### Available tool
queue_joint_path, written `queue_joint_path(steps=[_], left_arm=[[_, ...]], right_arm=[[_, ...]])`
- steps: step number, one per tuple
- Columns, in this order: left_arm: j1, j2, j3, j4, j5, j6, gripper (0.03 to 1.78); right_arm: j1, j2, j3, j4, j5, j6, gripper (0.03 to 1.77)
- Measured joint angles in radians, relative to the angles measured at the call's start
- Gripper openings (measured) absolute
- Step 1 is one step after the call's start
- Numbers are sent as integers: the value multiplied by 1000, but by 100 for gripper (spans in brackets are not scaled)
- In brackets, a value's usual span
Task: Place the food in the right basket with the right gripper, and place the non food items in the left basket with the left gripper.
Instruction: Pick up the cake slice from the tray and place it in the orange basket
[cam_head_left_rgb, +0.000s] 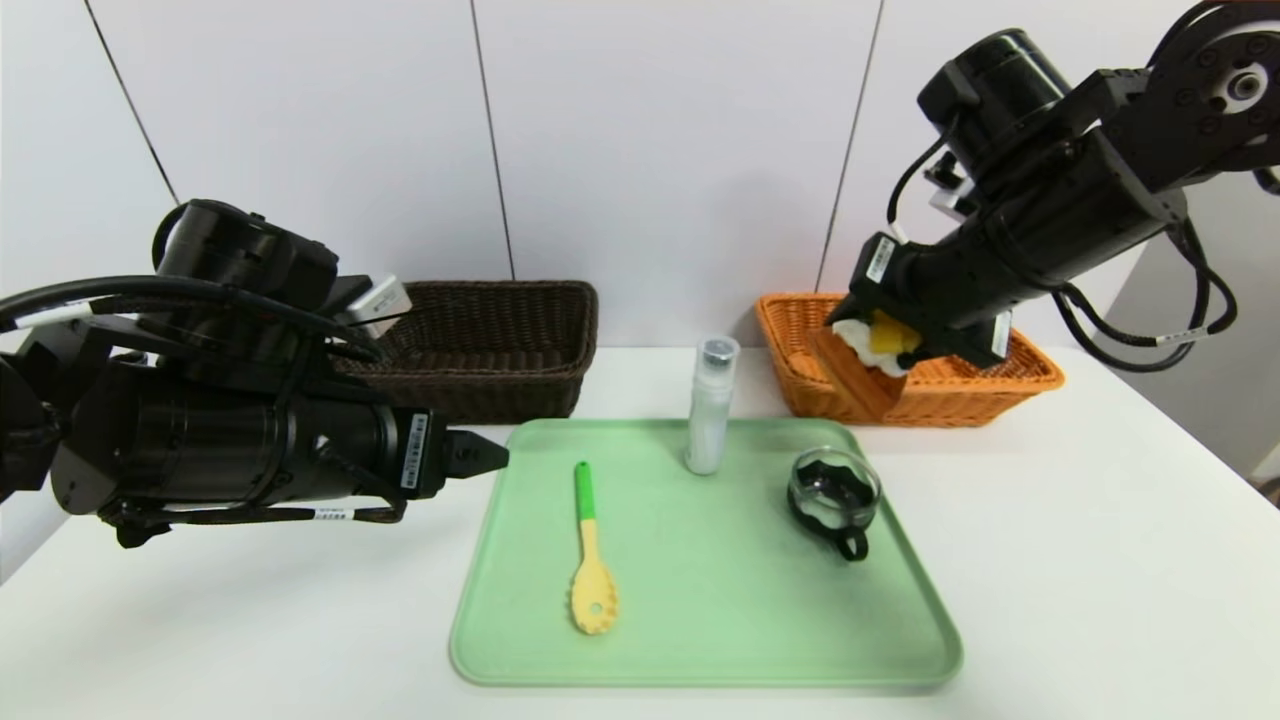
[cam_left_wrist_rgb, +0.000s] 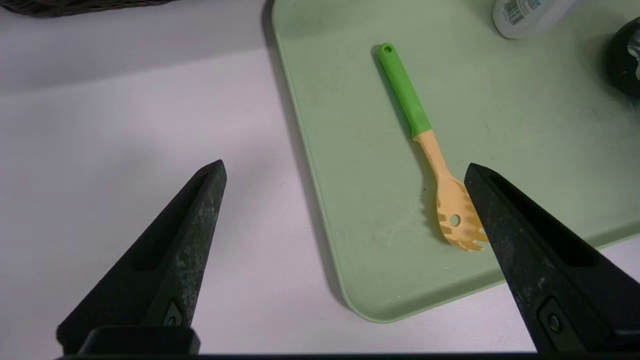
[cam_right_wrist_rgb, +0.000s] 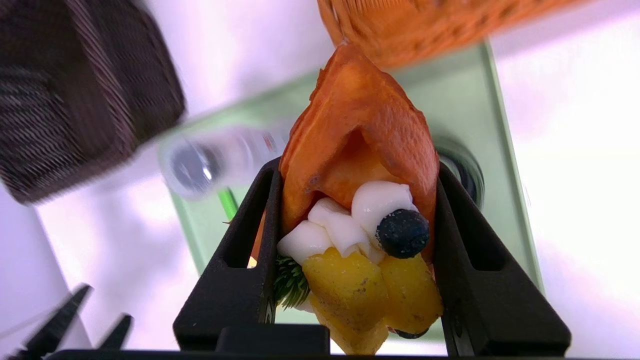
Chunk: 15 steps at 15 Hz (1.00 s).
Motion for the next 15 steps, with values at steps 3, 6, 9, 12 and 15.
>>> queue_joint_path(steps=[3,6,9,12,15], left_arm=[[0,0,7,-1,0,0,169],[0,0,9,-5,-1,-1,169],[-1,0,7,-6,0,1,169],[-16,0,8,-4,0,1,169],[-24,0,8,-2,0,1,169]], right_arm=[[-59,18,1,-110,0,8,84],[-115,55,2,-220,-1,23,84],[-164,110,2,-285,-1,35,84],[-222,167,2,-361,-1,77,84],[-265,214,2,-394,0,83,84]])
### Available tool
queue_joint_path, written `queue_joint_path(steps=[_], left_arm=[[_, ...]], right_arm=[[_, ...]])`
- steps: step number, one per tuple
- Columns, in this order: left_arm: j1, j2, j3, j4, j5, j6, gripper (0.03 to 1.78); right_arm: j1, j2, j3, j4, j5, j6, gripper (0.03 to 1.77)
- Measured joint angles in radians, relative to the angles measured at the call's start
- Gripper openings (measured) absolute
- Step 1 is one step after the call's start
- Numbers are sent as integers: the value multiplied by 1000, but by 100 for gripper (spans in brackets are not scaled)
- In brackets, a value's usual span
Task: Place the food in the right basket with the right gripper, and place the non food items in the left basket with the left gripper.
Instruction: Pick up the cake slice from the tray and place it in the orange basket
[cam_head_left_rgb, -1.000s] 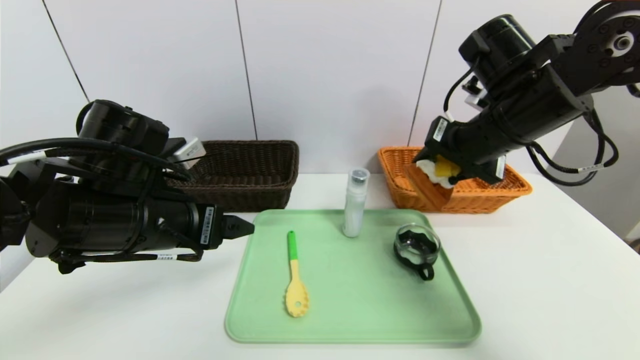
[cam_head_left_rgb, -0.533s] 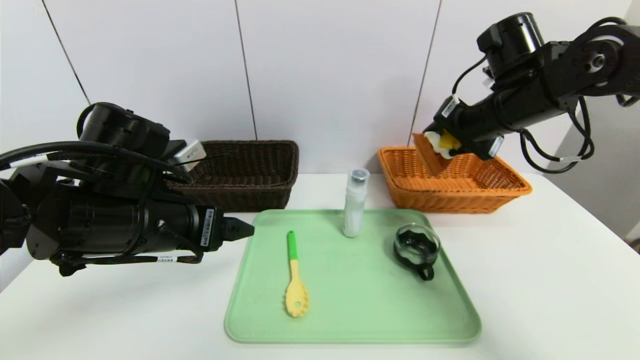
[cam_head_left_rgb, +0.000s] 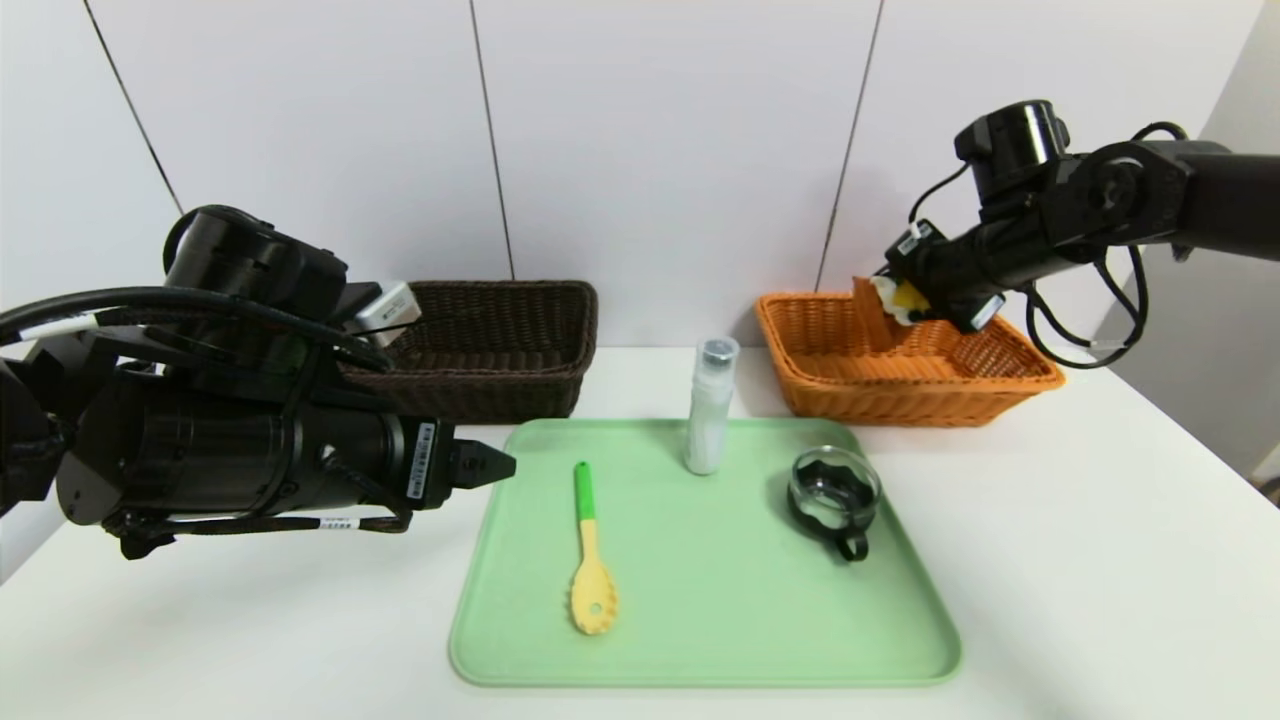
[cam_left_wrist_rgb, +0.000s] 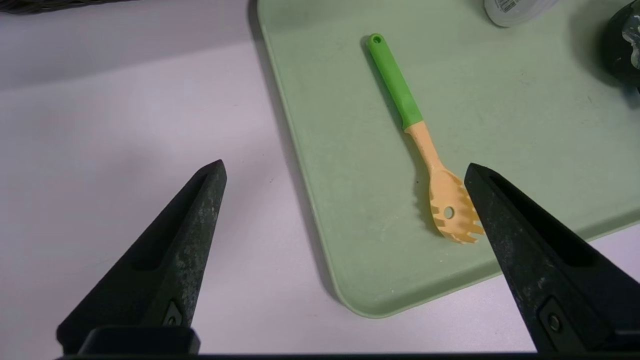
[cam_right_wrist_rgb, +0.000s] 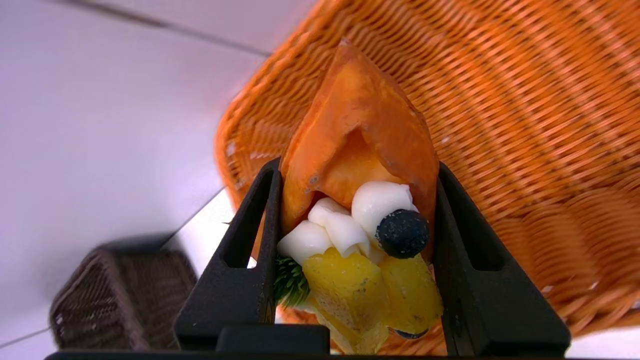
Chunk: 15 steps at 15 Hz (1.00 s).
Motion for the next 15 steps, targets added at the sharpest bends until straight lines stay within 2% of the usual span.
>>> queue_joint_path(steps=[15], left_arm=[[-2,4,10,-4,-5,5,169]], right_arm=[[-43,158,0,-83,-2,-1,84]])
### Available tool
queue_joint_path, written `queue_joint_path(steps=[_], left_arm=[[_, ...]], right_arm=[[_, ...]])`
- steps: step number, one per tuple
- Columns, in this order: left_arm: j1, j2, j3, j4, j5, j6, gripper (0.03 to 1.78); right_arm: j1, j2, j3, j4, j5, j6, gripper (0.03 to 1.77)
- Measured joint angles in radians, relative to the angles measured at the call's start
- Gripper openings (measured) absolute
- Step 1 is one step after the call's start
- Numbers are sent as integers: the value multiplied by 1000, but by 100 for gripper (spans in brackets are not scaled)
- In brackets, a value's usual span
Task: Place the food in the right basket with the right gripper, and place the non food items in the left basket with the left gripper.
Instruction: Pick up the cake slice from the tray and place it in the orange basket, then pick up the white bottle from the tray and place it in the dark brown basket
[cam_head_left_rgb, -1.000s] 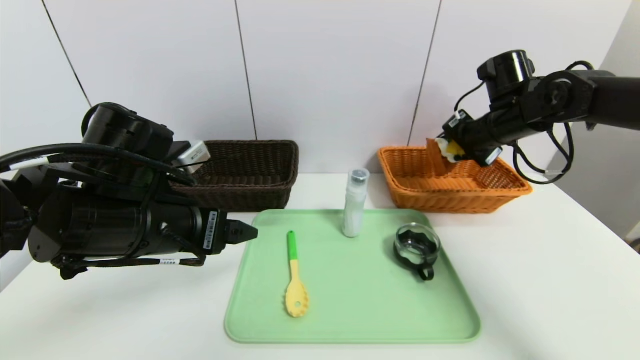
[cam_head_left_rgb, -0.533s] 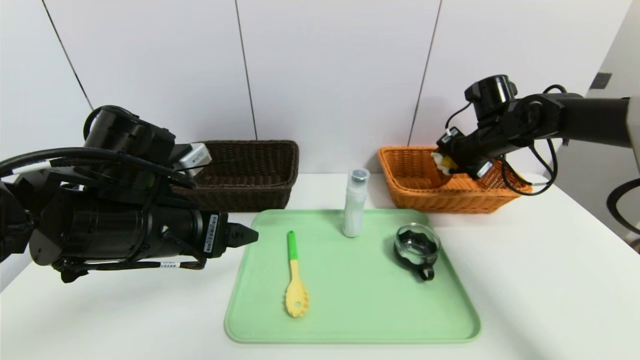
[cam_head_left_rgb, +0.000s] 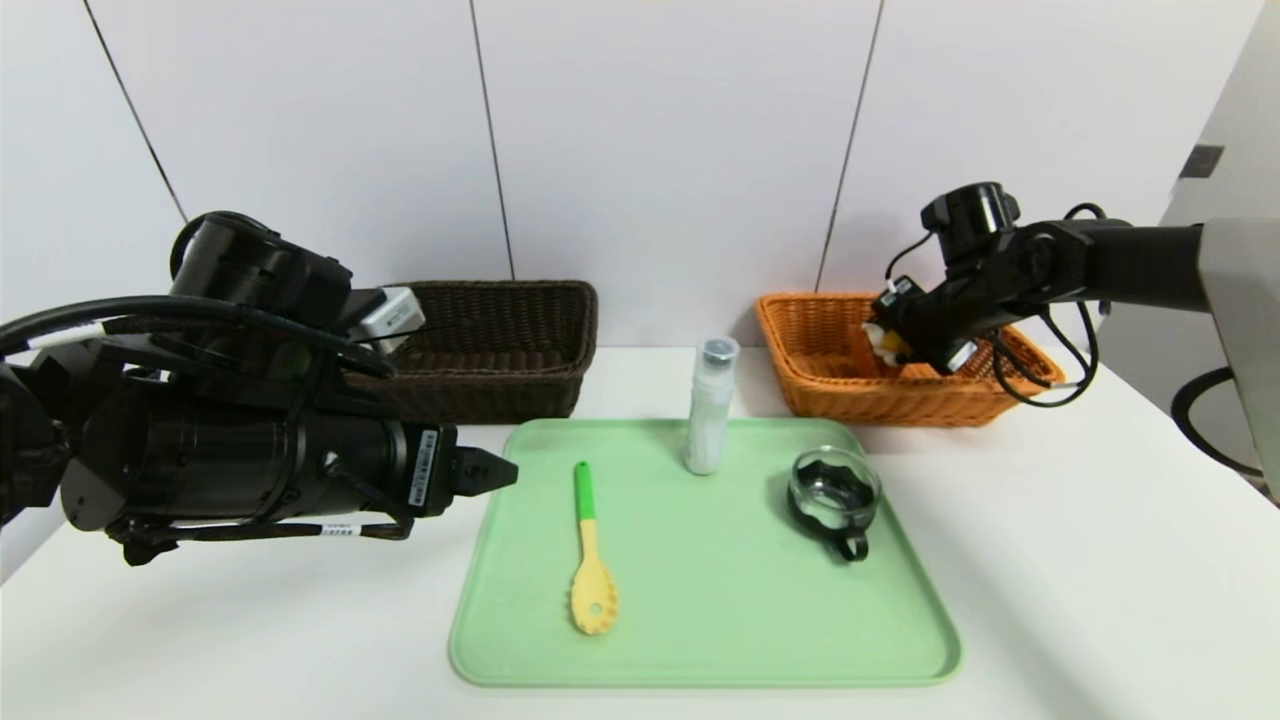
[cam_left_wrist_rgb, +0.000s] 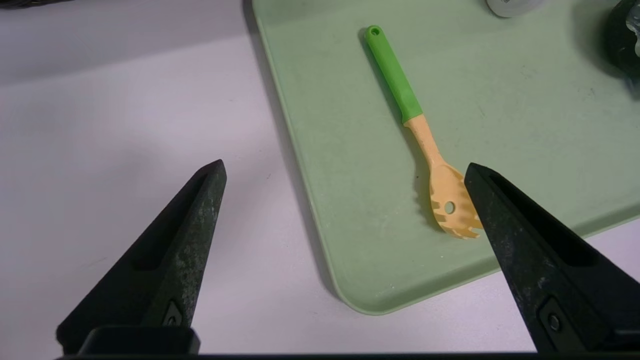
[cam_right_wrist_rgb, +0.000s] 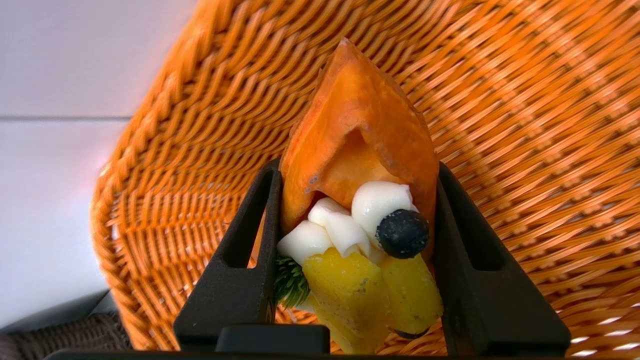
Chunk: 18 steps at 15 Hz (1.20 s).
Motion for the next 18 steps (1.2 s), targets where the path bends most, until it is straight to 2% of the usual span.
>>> queue_joint_path(steps=[5,7,10,12,15,18], left_arm=[[0,13,-5,-1,5,-1,169],[0,21,-5,-3,30,-1,169],[0,26,-6,-29,56,-5,169],[1,28,-3,-87,63,-7,169],[3,29,-8,-94,72,-2,169],[0,36,-16,-96,73,-4,169]], right_arm=[[-1,9,0,-1,-1,-3,124],[-1,8,0,1,-4,-9,135],[6,4,0,4,-36,-29,146],[9,-16,3,8,-37,-37,152],[24,-89,6,5,-37,-48,158],[77,-193,8,4,-36,-81,162]])
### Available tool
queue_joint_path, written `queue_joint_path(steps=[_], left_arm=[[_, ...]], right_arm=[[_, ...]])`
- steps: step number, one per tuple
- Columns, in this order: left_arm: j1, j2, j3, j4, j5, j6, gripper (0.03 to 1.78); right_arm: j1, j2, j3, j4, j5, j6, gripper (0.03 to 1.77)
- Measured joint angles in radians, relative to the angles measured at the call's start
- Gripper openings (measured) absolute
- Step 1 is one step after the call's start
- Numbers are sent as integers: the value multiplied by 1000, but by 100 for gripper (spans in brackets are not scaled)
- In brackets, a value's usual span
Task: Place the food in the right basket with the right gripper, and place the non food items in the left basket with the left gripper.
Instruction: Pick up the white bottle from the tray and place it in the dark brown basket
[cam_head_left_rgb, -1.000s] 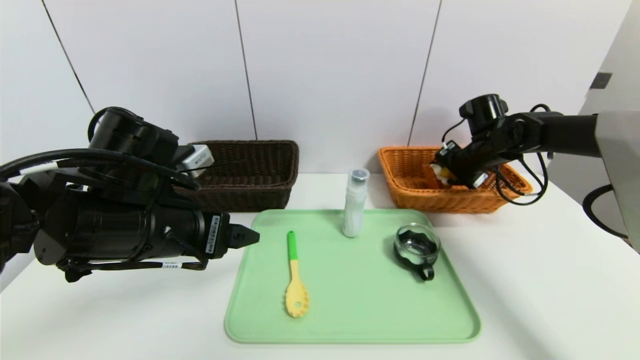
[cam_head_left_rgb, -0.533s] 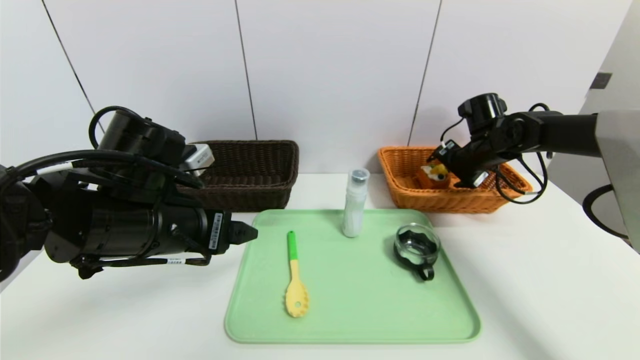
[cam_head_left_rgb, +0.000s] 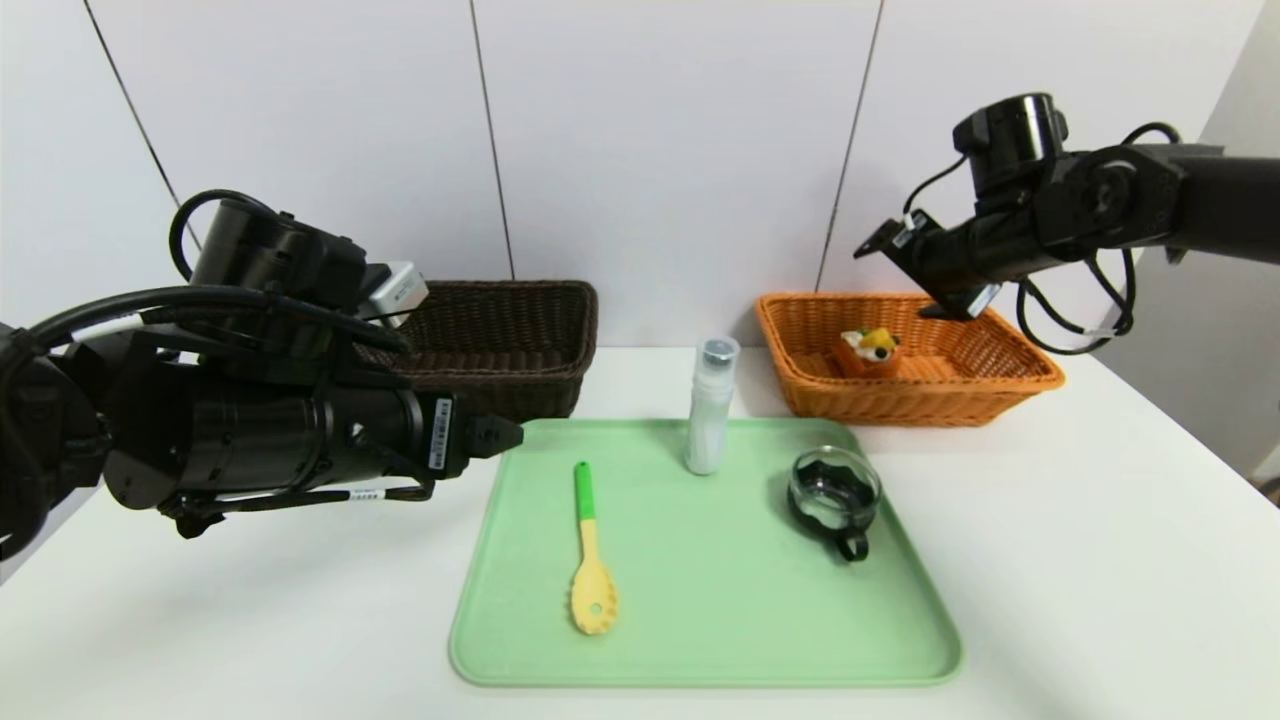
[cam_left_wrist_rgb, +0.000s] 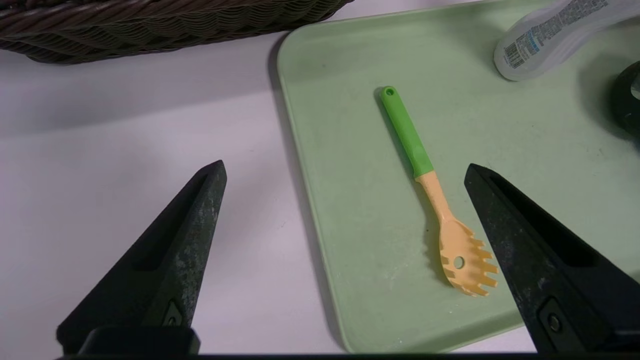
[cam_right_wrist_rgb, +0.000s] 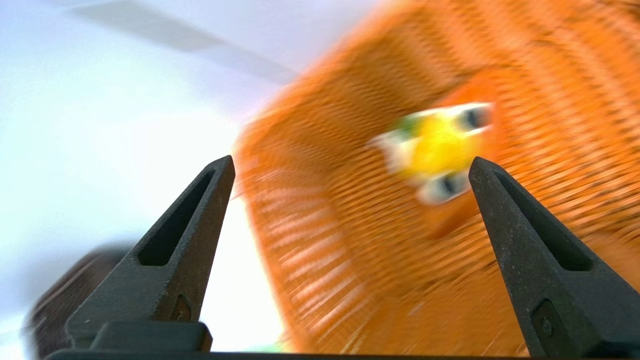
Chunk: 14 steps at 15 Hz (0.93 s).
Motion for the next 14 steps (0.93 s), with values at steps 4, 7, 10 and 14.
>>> queue_joint_path(steps=[4,7,10,14], left_arm=[[-34,12,1,-23,2,-5,169],[-47,18,6,-61,2,-3,169],[-58,19,10,-63,3,-2,169],[-84,18,8,-62,4,-3,169]], right_arm=[[141,-146,2,-2,-12,-47,166],[218,-219,27,8,-108,-163,167],[247,-258,148,4,-291,-310,169],[268,-340,312,14,-291,-430,169]])
